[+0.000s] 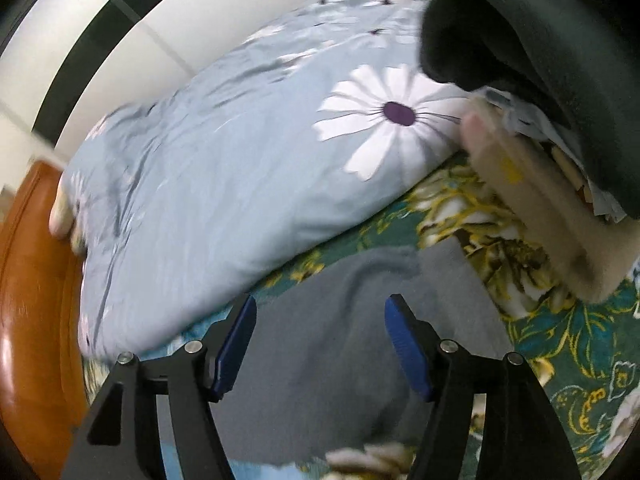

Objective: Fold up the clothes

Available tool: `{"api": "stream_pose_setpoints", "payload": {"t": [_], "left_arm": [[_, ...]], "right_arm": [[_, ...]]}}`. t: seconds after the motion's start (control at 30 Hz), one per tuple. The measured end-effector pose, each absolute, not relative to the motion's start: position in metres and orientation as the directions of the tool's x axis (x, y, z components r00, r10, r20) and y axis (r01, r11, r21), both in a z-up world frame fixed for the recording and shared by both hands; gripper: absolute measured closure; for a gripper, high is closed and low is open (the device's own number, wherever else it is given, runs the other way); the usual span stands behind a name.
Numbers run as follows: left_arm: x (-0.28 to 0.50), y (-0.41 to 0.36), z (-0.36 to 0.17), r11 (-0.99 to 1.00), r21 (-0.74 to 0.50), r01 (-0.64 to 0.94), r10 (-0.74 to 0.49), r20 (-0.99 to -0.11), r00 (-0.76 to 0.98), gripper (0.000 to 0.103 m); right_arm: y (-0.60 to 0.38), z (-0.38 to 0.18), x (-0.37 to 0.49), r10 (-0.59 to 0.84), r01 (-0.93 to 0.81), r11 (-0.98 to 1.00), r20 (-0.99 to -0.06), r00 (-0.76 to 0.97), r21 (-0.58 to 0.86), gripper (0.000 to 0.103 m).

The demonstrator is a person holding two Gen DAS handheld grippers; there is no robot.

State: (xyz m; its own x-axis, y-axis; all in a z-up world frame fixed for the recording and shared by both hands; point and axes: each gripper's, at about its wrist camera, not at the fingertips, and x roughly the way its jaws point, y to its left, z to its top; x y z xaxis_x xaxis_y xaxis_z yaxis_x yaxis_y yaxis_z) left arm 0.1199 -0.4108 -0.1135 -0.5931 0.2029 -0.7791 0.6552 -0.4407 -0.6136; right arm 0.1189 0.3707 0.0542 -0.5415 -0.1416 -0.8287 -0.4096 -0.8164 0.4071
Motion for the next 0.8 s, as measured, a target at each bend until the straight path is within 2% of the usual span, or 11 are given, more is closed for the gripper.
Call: {"api": "stream_pose_setpoints", "payload": {"t": [0.17, 0.23, 0.3, 0.4, 0.53, 0.67, 0.77, 0.8], "left_arm": [[0.117, -0.406, -0.134, -0.390, -0.649, 0.653, 0.195, -0.751, -0.631, 0.041], [0.116, -0.404, -0.142, -0.371, -0.663, 0.651, 0.190, -0.740, -0.645, 0.051], [0.117, -0.402, -0.139, -0.375, -0.664, 0.647, 0.183, -0.737, -0.650, 0.070], [0.115, -0.398, -0.129, -0.406, -0.655, 0.638, 0.169, -0.739, -0.652, 0.083], [0.111, -0.392, -0.092, -0.483, -0.643, 0.594, 0.156, -0.731, -0.664, 0.086], [0.121, -0.414, -0.036, -0.480, -0.706, 0.521, 0.171, -0.657, -0.734, 0.087], [0.140, -0.444, -0.003, -0.527, -0.666, 0.528, 0.069, -0.653, -0.755, 0.087], [0.145, -0.457, -0.004, -0.528, -0.641, 0.557, 0.042, -0.675, -0.737, 0.087]], "right_arm": [[0.361, 0.067, 0.144, -0.153, -0.381, -0.836, -0.835, -0.528, 0.394, 0.035], [0.362, 0.069, 0.154, -0.152, -0.386, -0.838, -0.845, -0.512, 0.385, 0.035], [0.364, 0.069, 0.163, -0.143, -0.399, -0.839, -0.856, -0.496, 0.371, 0.035], [0.367, 0.070, 0.178, -0.138, -0.409, -0.838, -0.865, -0.482, 0.361, 0.035], [0.368, 0.070, 0.199, -0.126, -0.428, -0.835, -0.878, -0.462, 0.346, 0.035], [0.371, 0.066, 0.216, -0.133, -0.456, -0.813, -0.878, -0.460, 0.363, 0.035], [0.376, 0.059, 0.228, -0.148, -0.479, -0.787, -0.872, -0.466, 0.389, 0.035], [0.377, 0.055, 0.230, -0.157, -0.483, -0.780, -0.872, -0.463, 0.397, 0.035]]}}
